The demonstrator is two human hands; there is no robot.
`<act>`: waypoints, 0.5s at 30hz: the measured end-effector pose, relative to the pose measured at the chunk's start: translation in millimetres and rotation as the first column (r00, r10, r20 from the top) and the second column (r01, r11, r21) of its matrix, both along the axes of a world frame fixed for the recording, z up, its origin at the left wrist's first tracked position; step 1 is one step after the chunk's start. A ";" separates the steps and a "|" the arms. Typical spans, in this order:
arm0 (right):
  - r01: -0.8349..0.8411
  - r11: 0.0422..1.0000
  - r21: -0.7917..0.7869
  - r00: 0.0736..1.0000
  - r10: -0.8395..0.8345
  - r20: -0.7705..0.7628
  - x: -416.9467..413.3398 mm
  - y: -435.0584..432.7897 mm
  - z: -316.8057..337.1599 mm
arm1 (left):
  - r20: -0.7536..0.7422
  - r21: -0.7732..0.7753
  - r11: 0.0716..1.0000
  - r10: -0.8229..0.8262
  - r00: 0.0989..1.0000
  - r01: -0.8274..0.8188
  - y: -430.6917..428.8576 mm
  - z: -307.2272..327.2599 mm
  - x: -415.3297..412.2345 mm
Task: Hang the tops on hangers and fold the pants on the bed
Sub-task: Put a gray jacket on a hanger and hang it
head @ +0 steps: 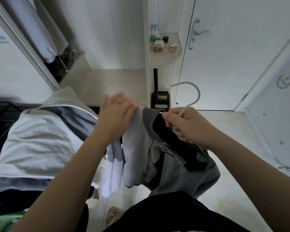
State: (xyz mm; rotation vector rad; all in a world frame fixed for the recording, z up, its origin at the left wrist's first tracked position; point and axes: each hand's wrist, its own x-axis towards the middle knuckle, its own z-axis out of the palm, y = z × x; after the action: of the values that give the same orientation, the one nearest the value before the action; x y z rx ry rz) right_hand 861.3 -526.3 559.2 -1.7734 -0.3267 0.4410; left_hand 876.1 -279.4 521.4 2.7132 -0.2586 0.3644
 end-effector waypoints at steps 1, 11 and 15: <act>-0.014 1.000 -0.021 1.000 0.014 0.016 1.7 -0.4 -0.5 | -0.014 0.002 0.996 -0.093 0.996 0.093 -7.4 0.0 -5.5; -0.070 0.952 -0.296 0.993 0.095 0.068 29.7 -82.8 -44.5 | 0.098 -0.359 0.929 -0.051 0.994 0.083 16.8 4.3 -14.3; -0.063 0.893 -0.446 0.993 0.101 0.060 27.0 -107.6 -77.8 | 0.104 -0.363 0.932 0.046 0.994 -0.005 26.9 2.4 -11.9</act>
State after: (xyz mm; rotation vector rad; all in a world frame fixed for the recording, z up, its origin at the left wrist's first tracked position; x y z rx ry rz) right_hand 888.3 -633.9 481.4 -2.2362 -0.3812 0.5351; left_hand 864.2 -252.6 523.8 2.3378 -0.1672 0.5169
